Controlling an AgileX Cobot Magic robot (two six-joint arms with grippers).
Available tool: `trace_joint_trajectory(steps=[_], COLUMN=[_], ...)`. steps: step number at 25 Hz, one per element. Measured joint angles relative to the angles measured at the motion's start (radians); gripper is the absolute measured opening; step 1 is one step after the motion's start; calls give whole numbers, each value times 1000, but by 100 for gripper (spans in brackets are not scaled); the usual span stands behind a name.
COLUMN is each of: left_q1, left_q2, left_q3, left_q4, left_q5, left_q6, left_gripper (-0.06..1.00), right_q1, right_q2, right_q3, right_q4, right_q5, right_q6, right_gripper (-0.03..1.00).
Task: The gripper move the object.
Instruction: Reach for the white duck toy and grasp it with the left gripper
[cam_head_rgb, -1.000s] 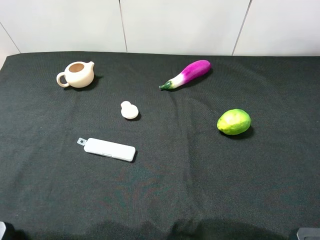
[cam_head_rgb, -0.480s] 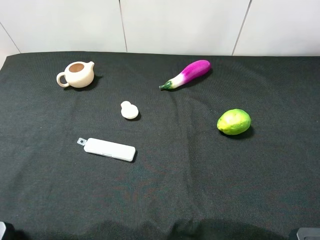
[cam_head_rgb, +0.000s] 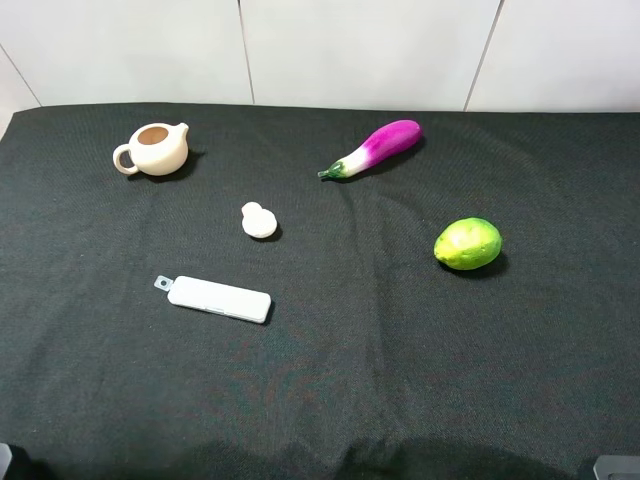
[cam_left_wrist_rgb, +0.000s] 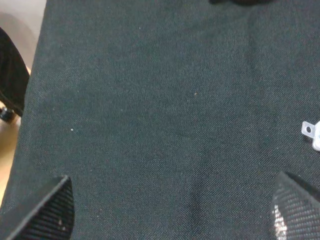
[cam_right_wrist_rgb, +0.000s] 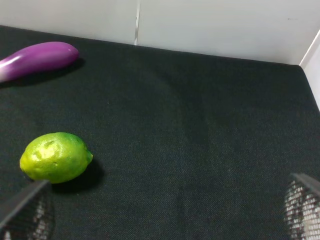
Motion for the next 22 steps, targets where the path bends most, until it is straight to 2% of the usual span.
trace_joint_trajectory(steps=[16, 22], left_q1=[0, 0], left_q2=[490, 657], left_q3=[-175, -234], left_q4=[0, 0], left_q5=[-38, -98], left_q6=[0, 1], left_gripper=[83, 83], right_q1=[0, 0], right_q2=[0, 0], right_q3=[0, 0], right_q4=[0, 0], right_q5=[0, 0], right_q6=[0, 0], right_gripper=[69, 69])
